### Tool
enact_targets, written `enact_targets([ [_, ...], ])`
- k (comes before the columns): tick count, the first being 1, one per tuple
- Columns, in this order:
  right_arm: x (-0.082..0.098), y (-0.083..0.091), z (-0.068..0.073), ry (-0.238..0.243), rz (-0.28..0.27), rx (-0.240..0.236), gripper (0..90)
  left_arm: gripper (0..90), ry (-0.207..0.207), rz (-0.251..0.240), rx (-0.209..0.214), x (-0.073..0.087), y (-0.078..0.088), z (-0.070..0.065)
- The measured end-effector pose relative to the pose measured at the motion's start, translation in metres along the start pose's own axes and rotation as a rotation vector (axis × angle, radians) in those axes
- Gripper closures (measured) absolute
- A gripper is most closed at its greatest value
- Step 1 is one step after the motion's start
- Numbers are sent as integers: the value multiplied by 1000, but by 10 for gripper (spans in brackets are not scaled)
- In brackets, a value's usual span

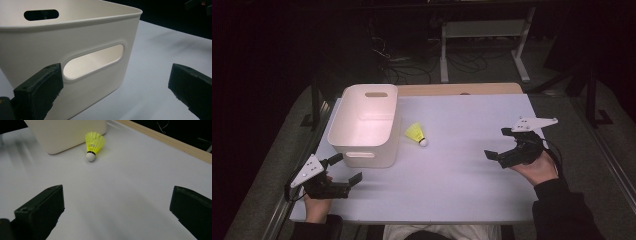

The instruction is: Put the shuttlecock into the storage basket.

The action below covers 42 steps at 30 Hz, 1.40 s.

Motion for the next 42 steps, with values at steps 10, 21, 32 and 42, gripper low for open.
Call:
enact_targets([
  [10,-13,-4,-2,13,22,-6,0,0,2,3,2,0,0,0],
  [21,-25,-11,-3,26,46,-15,0,0,4,3,6,0,0,-1],
  [32,-30,-18,-2,28,69,-29,0,0,2,5,2,1,0,-1],
  [42,-40,-28,-2,38,85,-44,0,0,1,11,4,1,-1,-1],
])
Point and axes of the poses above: each handheld gripper's, and its own axes: y roughly backward along the jaws, x roughly out of its underside, z roughly to its left, the point moved 4 cm from there along -y, roughly forward along the jaws, and after that the axes turned 4 degrees about -z, right-handed, at the moved point
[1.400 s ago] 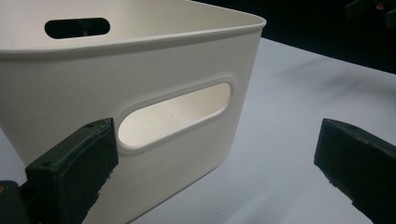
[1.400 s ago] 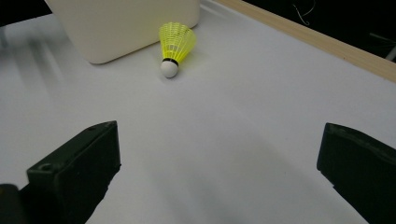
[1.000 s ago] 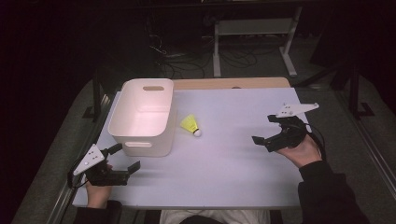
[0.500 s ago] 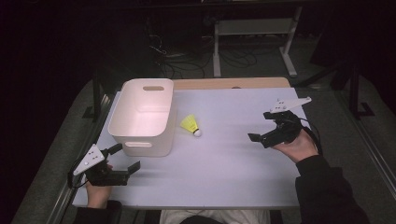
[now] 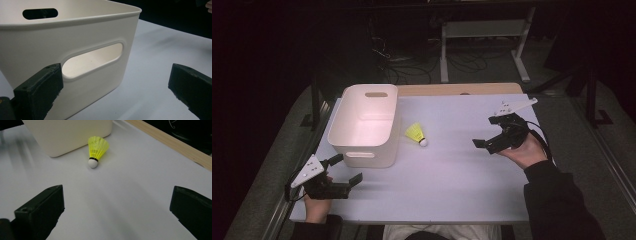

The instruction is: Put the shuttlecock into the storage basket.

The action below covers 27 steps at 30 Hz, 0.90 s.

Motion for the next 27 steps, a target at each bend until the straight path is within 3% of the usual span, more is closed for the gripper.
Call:
enact_targets([
  [15,-20,-14,3,26,22,-27,0,0,0,0,1,0,0,0],
  [27,-30,-35,5,29,63,-47,0,0,-1,0,1,0,0,0],
])
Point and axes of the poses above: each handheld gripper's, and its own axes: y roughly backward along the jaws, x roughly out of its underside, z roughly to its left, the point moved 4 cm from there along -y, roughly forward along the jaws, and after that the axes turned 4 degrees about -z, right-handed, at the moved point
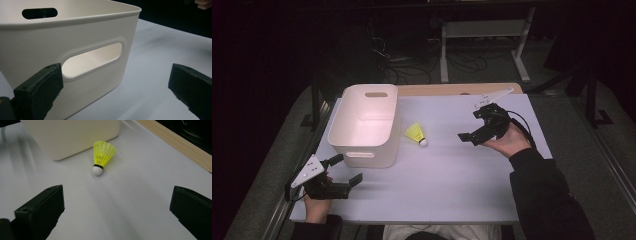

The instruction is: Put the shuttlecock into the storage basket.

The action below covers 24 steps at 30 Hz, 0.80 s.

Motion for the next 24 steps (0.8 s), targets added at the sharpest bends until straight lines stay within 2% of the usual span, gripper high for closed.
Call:
enact_targets([
  [24,-20,-29,-6,1,43,-21,0,0,-1,0,4,0,0,0],
])
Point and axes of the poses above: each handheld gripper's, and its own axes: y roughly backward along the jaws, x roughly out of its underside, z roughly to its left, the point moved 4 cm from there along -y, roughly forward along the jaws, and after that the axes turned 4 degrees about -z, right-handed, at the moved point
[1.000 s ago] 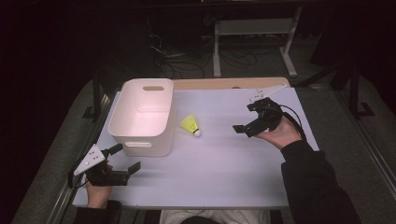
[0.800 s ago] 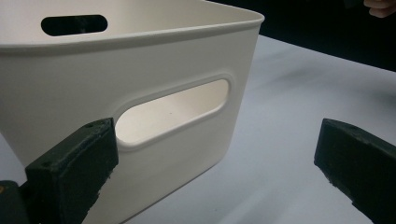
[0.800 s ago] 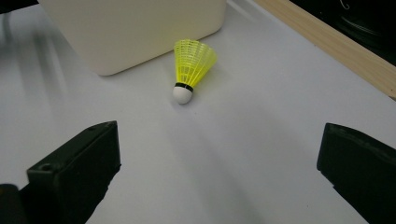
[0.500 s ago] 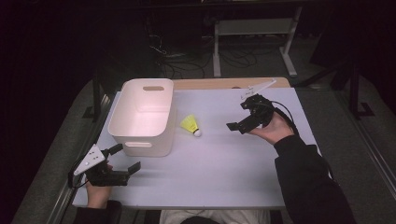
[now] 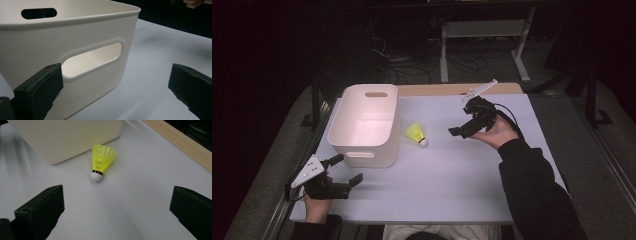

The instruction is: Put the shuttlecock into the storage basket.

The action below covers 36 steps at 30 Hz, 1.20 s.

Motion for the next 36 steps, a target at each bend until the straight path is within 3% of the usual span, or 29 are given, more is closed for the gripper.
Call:
enact_targets([
  [10,-4,-22,4,17,22,-27,0,0,1,-1,2,0,0,0],
  [36,-3,-57,4,29,62,-57,0,0,1,2,5,0,0,0],
])
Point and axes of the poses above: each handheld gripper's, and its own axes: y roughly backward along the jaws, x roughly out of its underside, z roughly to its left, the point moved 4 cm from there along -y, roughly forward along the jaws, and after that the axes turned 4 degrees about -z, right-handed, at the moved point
